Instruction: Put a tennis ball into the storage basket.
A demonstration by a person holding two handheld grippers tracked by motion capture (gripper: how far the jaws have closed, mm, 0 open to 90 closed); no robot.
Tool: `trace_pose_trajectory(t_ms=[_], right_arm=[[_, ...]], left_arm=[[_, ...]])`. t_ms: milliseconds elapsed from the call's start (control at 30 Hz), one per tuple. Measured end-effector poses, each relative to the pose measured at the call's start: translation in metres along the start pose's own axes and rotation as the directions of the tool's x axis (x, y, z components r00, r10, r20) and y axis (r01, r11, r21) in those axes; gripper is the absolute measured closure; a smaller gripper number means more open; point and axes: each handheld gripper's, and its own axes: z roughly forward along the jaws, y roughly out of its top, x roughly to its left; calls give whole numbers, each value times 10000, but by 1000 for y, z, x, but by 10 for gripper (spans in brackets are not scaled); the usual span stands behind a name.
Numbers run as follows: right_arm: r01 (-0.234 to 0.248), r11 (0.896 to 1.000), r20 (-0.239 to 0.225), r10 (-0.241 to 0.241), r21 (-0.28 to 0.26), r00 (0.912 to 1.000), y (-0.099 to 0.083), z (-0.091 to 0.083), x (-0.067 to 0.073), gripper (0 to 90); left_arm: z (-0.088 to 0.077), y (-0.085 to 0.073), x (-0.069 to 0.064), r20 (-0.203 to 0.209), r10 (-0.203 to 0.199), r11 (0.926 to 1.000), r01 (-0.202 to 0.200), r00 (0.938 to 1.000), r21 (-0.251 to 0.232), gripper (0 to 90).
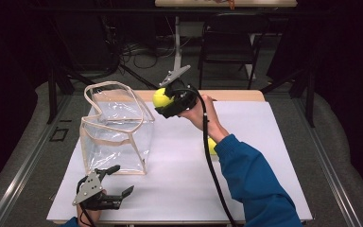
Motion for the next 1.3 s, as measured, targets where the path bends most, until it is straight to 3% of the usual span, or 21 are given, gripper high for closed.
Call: trace_pose_trajectory(t_ms=[1300], right_arm=[[413, 9981, -246, -425, -464, 9988, 36, 4, 11, 263]], left_arm=[[0, 0, 0, 17, -23, 10000, 23, 10000, -53, 161]])
